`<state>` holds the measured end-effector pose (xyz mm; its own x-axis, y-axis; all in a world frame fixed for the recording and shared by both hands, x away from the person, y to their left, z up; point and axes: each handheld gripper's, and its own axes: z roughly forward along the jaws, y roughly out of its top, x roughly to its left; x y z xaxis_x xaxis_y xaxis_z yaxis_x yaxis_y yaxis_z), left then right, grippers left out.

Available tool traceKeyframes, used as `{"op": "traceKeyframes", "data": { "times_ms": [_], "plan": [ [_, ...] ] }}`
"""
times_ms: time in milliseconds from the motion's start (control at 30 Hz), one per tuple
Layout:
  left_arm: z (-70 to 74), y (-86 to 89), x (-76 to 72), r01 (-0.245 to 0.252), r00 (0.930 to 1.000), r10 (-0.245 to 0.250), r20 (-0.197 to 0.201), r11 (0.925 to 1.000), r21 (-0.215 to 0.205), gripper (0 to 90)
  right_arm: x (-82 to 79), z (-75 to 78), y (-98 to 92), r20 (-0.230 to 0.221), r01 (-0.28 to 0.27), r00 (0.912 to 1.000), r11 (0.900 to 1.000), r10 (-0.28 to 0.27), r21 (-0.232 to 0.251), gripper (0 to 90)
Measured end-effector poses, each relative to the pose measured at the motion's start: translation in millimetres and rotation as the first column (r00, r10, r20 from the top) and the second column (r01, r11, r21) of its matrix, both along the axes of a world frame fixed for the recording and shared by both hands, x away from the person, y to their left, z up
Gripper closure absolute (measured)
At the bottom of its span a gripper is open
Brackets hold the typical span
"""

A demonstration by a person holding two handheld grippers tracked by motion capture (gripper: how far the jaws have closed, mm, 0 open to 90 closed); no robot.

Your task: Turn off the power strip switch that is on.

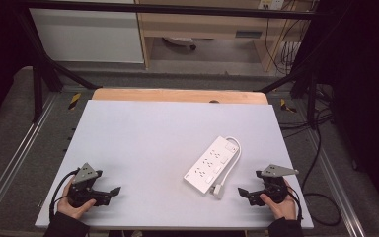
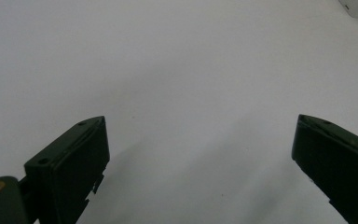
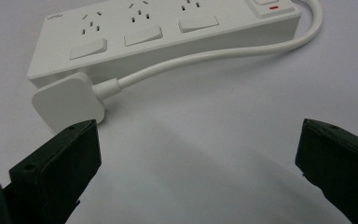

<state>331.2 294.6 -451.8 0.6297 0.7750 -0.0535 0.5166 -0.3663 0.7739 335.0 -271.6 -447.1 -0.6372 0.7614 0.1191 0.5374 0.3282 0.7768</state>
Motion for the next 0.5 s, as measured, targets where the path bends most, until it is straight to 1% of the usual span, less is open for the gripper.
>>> {"op": "traceKeyframes", "data": {
  "times_ms": [167,300,500],
  "plan": [
    [0.3,0.0,-0.1,0.0,1.0,0.0,0.001,1.0,0.0,3.7,1.0,1.2,2.1,0.005,0.002,1.0,1.0,-0.002,0.005,0.7],
    [0.3,0.5,0.0,-0.002,1.0,0.002,0.0,1.0,-0.002,3.7,1.0,2.0,2.8,0.0,0.002,1.0,1.0,-0.002,0.009,1.1],
    [0.2,0.3,0.0,-0.004,1.0,0.004,-0.001,1.0,0.0,3.8,1.4,4.1,2.2,0.011,0.003,0.9999,1.0,-0.003,0.014,3.1]
  ]
}}
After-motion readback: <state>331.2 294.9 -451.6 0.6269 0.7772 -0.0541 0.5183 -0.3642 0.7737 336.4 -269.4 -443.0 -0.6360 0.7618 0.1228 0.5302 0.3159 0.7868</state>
